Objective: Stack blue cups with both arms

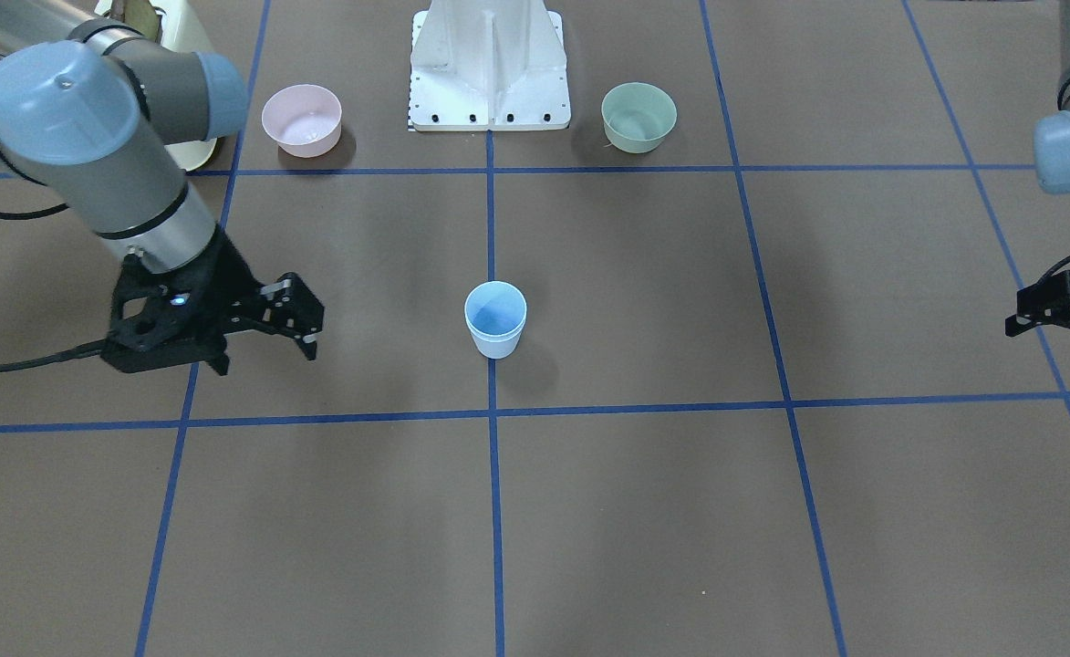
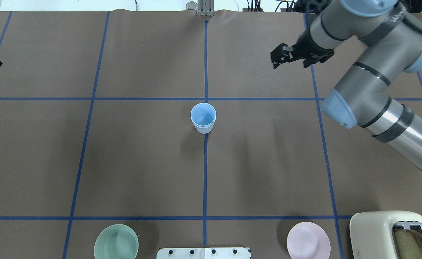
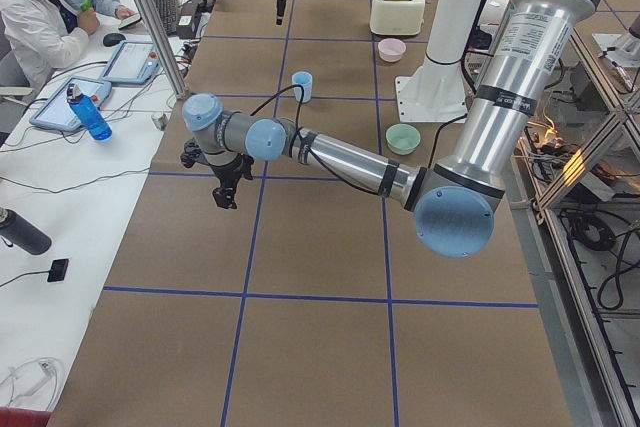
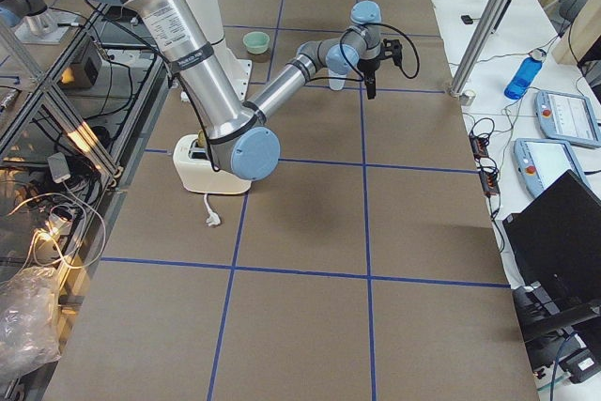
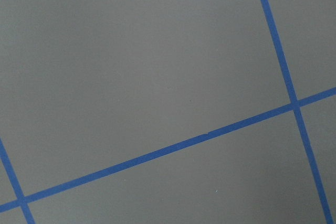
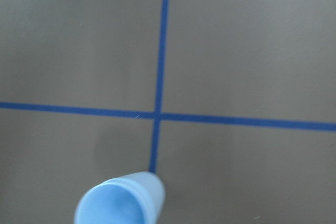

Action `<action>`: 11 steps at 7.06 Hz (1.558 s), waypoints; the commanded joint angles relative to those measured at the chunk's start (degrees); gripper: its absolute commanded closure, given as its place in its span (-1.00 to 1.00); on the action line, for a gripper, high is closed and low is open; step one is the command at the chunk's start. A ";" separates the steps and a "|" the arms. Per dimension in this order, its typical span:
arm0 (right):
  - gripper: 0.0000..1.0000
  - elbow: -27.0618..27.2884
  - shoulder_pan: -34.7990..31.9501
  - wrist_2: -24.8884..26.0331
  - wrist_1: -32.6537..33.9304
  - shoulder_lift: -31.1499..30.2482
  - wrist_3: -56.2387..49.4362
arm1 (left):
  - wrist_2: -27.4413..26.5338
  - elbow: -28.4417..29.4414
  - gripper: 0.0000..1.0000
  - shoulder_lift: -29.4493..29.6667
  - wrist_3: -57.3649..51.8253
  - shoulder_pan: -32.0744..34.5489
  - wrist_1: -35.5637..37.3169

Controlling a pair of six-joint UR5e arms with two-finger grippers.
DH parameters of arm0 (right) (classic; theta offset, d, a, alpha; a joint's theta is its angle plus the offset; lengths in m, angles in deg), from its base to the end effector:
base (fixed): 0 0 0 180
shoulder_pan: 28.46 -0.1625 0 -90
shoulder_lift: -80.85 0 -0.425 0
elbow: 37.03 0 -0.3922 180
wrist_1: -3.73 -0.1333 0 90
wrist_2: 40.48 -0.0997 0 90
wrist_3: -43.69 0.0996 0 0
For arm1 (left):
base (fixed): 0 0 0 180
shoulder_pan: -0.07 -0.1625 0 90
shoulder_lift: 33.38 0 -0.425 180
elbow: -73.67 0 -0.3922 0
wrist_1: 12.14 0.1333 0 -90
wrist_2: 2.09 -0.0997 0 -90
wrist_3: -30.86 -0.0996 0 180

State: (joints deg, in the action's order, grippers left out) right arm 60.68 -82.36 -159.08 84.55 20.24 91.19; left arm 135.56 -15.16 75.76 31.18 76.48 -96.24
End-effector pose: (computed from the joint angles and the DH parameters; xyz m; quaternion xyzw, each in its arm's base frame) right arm -0.3159 -0.5785 0.2846 0.1325 -0.4231 -0.0081 0.8963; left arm 0.0886 -0.6205 0.4878 0.0468 0.4104 0.1473 0.8987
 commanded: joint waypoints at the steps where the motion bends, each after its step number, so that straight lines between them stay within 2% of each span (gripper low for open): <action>1: -1.00 0.29 -7.67 -0.39 0.29 -7.48 -13.03 | 0.08 -0.03 -0.98 -1.46 -7.54 3.54 4.52; 3: -1.00 -0.50 -14.79 -1.18 4.33 -12.14 -14.44 | -0.62 -0.03 -0.99 -1.56 -16.19 8.56 13.40; 4: -1.00 -1.55 -18.48 -4.50 5.30 -14.25 -19.24 | -0.71 -0.03 -0.99 -2.69 -16.83 10.58 13.52; 6: -1.00 -7.07 -27.35 -11.27 5.31 -18.03 -26.20 | -0.71 -0.03 -0.99 -4.89 -18.15 12.26 13.61; 9: -1.00 -6.40 -33.88 -11.56 8.89 -22.88 -35.00 | -0.71 -0.38 -0.98 -7.71 -18.16 13.06 13.26; 11: -1.00 -6.31 -34.95 -11.47 9.44 -24.98 -41.06 | -0.63 -0.47 -0.98 -8.68 -18.07 13.06 13.26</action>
State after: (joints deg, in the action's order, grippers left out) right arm 54.24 -116.55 -170.56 93.50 -3.52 53.29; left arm 134.91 -15.55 67.52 13.04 89.50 -82.96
